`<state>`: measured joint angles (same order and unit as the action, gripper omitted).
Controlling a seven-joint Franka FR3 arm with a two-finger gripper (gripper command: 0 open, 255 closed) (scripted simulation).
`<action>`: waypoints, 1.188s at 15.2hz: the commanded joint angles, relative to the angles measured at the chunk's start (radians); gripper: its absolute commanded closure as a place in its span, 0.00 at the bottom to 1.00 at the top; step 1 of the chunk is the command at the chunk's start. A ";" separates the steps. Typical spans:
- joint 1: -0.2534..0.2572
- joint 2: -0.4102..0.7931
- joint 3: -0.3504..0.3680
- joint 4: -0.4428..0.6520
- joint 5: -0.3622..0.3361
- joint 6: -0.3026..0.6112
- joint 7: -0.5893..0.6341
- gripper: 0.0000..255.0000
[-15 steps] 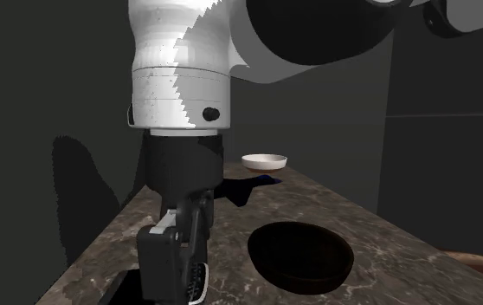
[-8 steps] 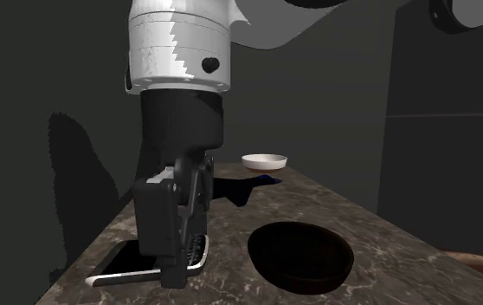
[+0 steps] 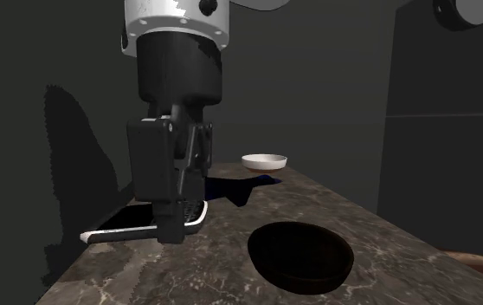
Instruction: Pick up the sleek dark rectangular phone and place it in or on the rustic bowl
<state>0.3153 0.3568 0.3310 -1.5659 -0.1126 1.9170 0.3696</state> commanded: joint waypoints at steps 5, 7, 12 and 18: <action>-0.051 -0.177 0.003 -0.218 0.058 0.050 -0.049 1.00; -0.069 -0.260 0.000 -0.320 0.088 0.074 -0.079 1.00; -0.097 -0.463 -0.025 -0.547 0.158 0.107 -0.161 1.00; -0.102 -0.584 -0.051 -0.710 0.195 0.152 -0.216 1.00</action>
<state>0.2144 -0.2287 0.2820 -2.2671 0.0822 2.0581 0.1575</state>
